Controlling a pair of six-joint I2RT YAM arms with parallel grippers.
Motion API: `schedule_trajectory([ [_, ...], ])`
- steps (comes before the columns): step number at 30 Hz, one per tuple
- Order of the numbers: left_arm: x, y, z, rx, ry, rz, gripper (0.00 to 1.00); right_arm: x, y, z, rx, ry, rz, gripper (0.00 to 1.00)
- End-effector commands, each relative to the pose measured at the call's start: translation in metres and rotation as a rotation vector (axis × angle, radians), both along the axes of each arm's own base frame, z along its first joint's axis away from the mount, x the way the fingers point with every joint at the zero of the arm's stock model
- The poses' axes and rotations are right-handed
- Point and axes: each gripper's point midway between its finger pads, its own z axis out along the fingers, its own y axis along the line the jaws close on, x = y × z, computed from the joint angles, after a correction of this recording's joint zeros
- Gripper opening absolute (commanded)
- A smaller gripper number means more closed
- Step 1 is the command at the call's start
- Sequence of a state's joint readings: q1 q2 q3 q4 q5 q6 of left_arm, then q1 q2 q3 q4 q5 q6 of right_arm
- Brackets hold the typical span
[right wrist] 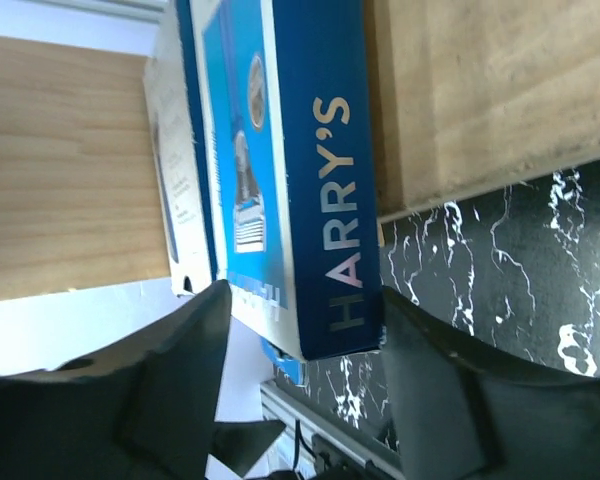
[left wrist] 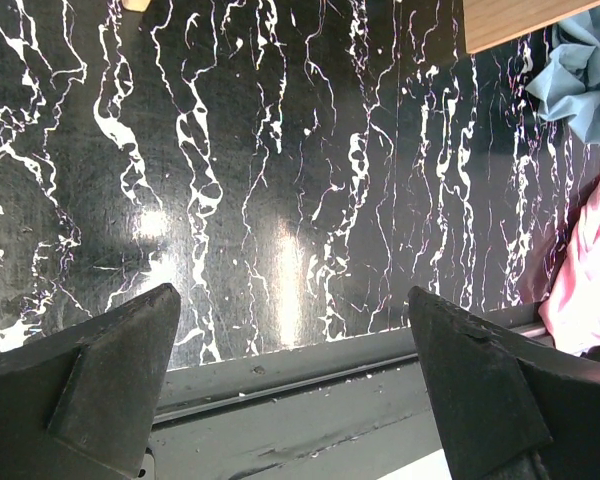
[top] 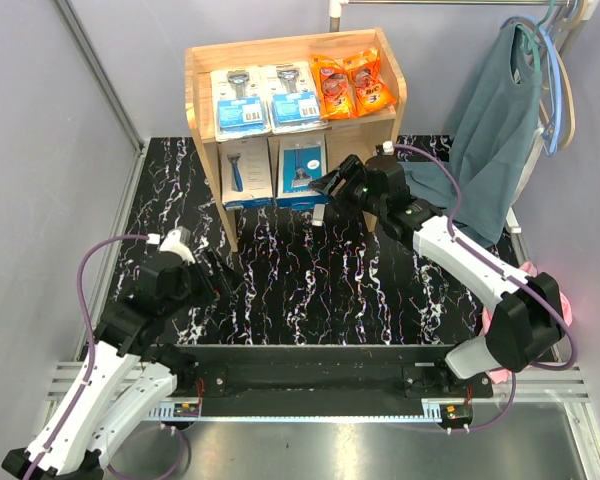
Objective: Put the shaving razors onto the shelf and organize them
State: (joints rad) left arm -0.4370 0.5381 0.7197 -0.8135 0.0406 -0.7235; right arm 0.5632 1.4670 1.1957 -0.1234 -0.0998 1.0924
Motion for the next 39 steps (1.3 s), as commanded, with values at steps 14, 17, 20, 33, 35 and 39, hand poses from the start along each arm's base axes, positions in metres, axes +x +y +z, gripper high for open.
schedule_trajectory([
  [14,-0.004,-0.009,0.005,-0.038,-0.051,-0.06,0.99,0.0,-0.019,0.035,-0.072,-0.118,-0.118,1.0],
  [17,-0.004,-0.009,0.003,-0.036,-0.048,-0.064,0.99,-0.003,-0.021,0.03,-0.084,-0.104,-0.117,1.0],
  [20,-0.005,-0.009,0.001,-0.036,-0.044,-0.067,0.99,-0.01,-0.024,0.027,-0.089,-0.1,-0.113,1.0],
  [33,-0.005,-0.009,-0.004,-0.033,-0.037,-0.062,0.99,-0.038,-0.013,0.018,-0.047,-0.083,-0.032,0.75],
  [35,-0.005,-0.008,-0.004,-0.032,-0.036,-0.062,0.99,-0.036,-0.009,0.015,-0.036,-0.081,-0.028,0.72],
  [39,-0.005,-0.009,-0.004,-0.033,-0.035,-0.063,0.99,-0.03,-0.003,0.011,-0.025,-0.08,-0.03,0.65],
])
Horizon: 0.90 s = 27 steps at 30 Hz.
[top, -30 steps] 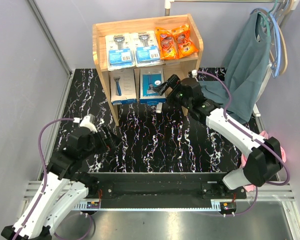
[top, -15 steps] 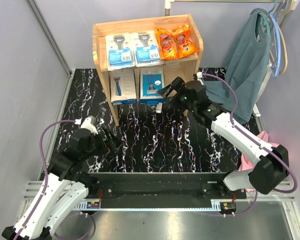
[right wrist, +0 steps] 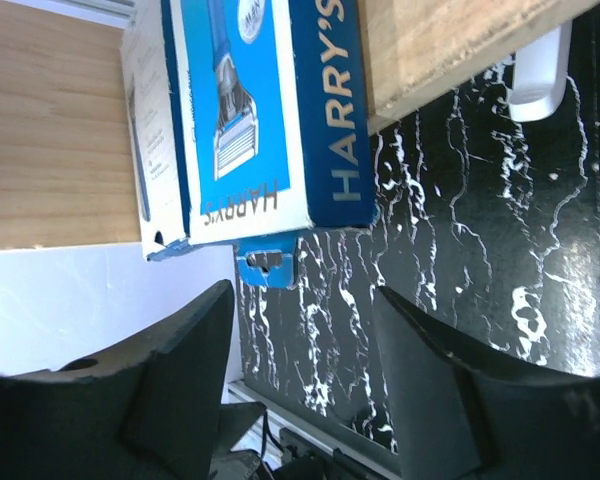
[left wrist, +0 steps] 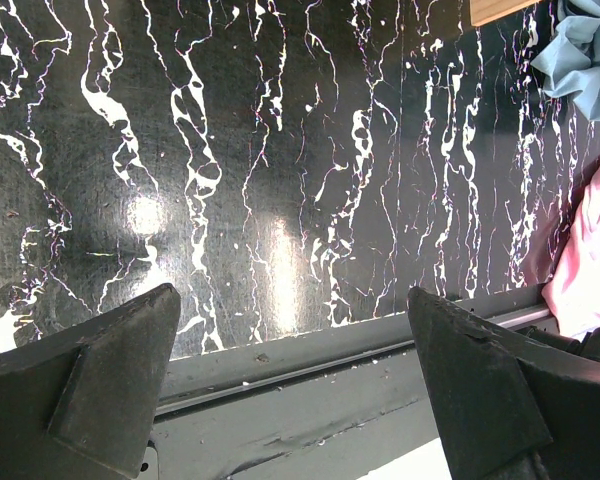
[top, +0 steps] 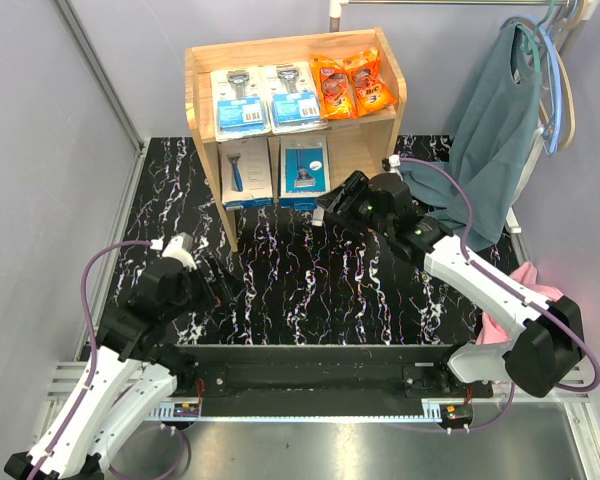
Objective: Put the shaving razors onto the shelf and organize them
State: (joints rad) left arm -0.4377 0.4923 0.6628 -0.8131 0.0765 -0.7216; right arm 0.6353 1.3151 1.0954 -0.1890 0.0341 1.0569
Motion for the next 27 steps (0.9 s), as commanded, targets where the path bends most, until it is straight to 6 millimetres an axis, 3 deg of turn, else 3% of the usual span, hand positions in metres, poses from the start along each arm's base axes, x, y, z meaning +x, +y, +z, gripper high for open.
schedule_trajectory([
  [1,0.005,-0.006,0.01,-0.019,-0.054,-0.033,0.99,0.01,0.013,0.013,0.057,-0.049,0.008,0.64],
  [8,0.005,-0.007,0.01,-0.02,-0.054,-0.036,0.99,0.03,0.026,0.008,0.055,-0.047,-0.002,0.62],
  [12,0.004,-0.007,0.011,-0.024,-0.058,-0.035,0.99,0.038,0.03,0.021,0.071,-0.073,-0.01,0.62],
  [18,0.004,-0.007,0.012,-0.028,-0.06,-0.035,0.99,0.048,0.025,0.031,0.072,-0.101,-0.048,0.62],
  [27,0.003,-0.007,0.012,-0.029,-0.061,-0.038,0.99,0.049,0.008,0.016,0.053,-0.061,-0.108,0.63],
])
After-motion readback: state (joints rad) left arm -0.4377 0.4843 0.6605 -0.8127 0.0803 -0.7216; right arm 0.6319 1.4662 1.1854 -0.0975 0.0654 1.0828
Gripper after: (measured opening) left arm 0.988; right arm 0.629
